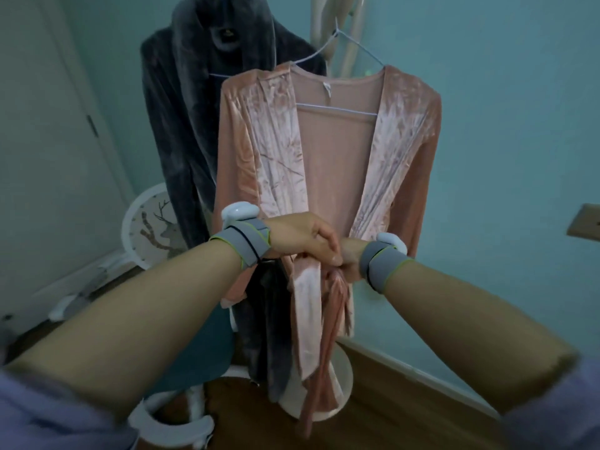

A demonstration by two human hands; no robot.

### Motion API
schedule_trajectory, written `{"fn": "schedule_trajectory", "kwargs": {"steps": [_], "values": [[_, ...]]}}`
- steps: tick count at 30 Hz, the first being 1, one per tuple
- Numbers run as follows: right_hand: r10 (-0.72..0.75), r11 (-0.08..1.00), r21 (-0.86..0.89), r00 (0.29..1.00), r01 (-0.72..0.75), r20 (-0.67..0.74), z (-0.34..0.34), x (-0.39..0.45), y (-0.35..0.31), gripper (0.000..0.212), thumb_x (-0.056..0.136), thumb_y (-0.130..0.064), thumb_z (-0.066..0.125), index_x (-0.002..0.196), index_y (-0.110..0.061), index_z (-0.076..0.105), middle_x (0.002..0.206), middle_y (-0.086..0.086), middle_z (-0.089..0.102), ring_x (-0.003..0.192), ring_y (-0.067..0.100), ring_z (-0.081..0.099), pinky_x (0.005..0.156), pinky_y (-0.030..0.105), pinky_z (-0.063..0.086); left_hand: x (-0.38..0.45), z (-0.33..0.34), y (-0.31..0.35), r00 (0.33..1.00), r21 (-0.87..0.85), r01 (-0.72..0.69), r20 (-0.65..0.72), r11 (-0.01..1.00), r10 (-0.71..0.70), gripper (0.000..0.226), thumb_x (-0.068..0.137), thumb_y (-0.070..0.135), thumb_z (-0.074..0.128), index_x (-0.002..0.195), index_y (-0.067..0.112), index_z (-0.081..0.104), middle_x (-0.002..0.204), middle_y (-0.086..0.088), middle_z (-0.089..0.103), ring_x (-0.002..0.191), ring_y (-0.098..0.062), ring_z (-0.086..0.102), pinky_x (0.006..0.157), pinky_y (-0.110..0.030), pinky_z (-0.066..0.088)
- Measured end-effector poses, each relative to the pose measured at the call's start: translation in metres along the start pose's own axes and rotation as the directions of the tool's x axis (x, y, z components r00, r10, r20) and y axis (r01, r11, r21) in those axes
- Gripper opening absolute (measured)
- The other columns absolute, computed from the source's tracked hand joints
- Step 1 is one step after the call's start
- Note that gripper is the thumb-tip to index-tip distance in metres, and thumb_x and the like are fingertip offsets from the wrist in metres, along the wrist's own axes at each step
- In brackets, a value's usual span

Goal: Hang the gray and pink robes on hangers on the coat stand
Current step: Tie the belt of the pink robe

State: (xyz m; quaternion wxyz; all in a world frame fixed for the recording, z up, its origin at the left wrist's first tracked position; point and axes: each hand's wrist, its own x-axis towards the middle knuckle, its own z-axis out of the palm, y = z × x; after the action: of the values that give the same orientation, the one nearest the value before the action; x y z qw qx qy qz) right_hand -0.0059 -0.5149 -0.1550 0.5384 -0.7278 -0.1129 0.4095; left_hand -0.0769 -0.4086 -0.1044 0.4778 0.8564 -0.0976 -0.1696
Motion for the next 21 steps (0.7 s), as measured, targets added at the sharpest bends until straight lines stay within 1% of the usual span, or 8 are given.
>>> {"fn": "schedule_trajectory", "kwargs": {"steps": [3, 5, 8, 10, 13, 16, 19, 21], "values": [[-0.078, 0.996, -0.038, 0.993, 0.075, -0.089, -0.003, 0.001, -0.006, 0.032, 0.092, 0.007, 0.039, 0.062, -0.004, 0.046, 0.044, 0.012, 0.053, 0.041, 0.017, 0.053, 0.039, 0.02, 0.044, 0.001, -0.002, -0.02, 0.993, -0.151, 0.101, 0.071, 0.983, -0.091, 0.022, 0.089, -0.002, 0.051, 0.076, 0.009, 0.065, 0.077, -0.007, 0.071, 0.074, -0.024, 0.065, 0.075, -0.033, 0.051], [-0.106, 0.994, 0.004, 0.988, 0.107, -0.114, -0.008, 0.004, -0.01, 0.031, 0.09, 0.003, 0.045, 0.061, -0.006, 0.05, 0.034, 0.004, 0.054, 0.029, 0.011, 0.051, 0.034, 0.014, 0.04, 0.004, -0.006, -0.038, 0.973, -0.194, 0.232, 0.024, 0.953, -0.231, 0.024, 0.094, 0.006, 0.046, 0.08, 0.01, 0.065, 0.082, -0.003, 0.074, 0.068, -0.018, 0.071, 0.068, -0.025, 0.057], [-0.149, 0.988, 0.028, 0.982, 0.153, -0.115, -0.02, 0.003, -0.018, 0.033, 0.093, -0.002, 0.046, 0.06, -0.006, 0.05, 0.029, -0.002, 0.053, 0.022, 0.005, 0.045, 0.028, 0.009, 0.034, 0.017, -0.007, -0.068, 0.866, -0.047, 0.486, -0.108, 0.873, -0.488, 0.03, 0.098, 0.025, 0.038, 0.1, 0.008, 0.063, 0.117, -0.017, 0.065, 0.091, -0.028, 0.066, 0.074, -0.027, 0.051], [-0.189, 0.981, 0.031, 0.979, 0.192, -0.071, -0.027, -0.001, -0.025, 0.035, 0.094, -0.005, 0.046, 0.059, -0.006, 0.05, 0.031, -0.003, 0.054, 0.023, 0.003, 0.045, 0.03, 0.008, 0.034, 0.032, 0.0, -0.082, 0.812, -0.181, 0.552, -0.103, 0.814, -0.574, 0.05, 0.1, 0.037, 0.026, 0.122, 0.003, 0.055, 0.132, -0.017, 0.056, 0.107, -0.03, 0.057, 0.091, -0.035, 0.047], [-0.246, 0.969, -0.005, 0.969, 0.247, 0.012, -0.031, -0.01, -0.032, 0.035, 0.093, -0.005, 0.046, 0.058, -0.006, 0.049, 0.034, -0.004, 0.055, 0.029, 0.003, 0.048, 0.037, 0.012, 0.038, 0.054, 0.011, -0.089, 0.787, -0.556, 0.483, -0.063, 0.677, -0.613, 0.071, 0.096, 0.053, 0.017, 0.128, -0.002, 0.049, 0.135, -0.018, 0.052, 0.124, -0.035, 0.048, 0.097, -0.044, 0.04], [-0.256, 0.965, -0.04, 0.964, 0.259, 0.068, -0.037, -0.022, -0.031, 0.033, 0.092, 0.0, 0.046, 0.059, -0.005, 0.05, 0.038, -0.004, 0.056, 0.037, 0.007, 0.051, 0.045, 0.017, 0.041, 0.072, 0.018, -0.086, 0.786, -0.75, 0.382, -0.044, 0.54, -0.617, 0.074, 0.093, 0.057, 0.029, 0.132, -0.004, 0.042, 0.134, -0.02, 0.053, 0.129, -0.035, 0.045, 0.096, -0.043, 0.04], [-0.247, 0.959, -0.098, 0.955, 0.264, 0.162, -0.046, -0.032, -0.027, 0.027, 0.089, 0.005, 0.044, 0.065, -0.005, 0.048, 0.046, -0.001, 0.055, 0.049, 0.015, 0.046, 0.055, 0.024, 0.035, 0.082, 0.021, -0.082, 0.774, -0.875, 0.242, -0.086, 0.419, -0.627, 0.046, 0.1, 0.025, 0.034, 0.135, -0.004, 0.04, 0.112, -0.019, 0.06, 0.131, -0.033, 0.044, 0.105, -0.041, 0.038], [-0.216, 0.962, -0.148, 0.971, 0.23, 0.107, -0.057, -0.032, -0.02, 0.026, 0.091, 0.0, 0.046, 0.066, -0.006, 0.052, 0.049, 0.001, 0.057, 0.047, 0.013, 0.051, 0.053, 0.024, 0.04, 0.087, 0.017, -0.077, 0.799, -0.947, 0.096, -0.111, 0.308, -0.59, 0.038, 0.1, 0.005, 0.022, 0.127, -0.003, 0.048, 0.11, -0.015, 0.057, 0.122, -0.028, 0.052, 0.095, -0.033, 0.047]]}}
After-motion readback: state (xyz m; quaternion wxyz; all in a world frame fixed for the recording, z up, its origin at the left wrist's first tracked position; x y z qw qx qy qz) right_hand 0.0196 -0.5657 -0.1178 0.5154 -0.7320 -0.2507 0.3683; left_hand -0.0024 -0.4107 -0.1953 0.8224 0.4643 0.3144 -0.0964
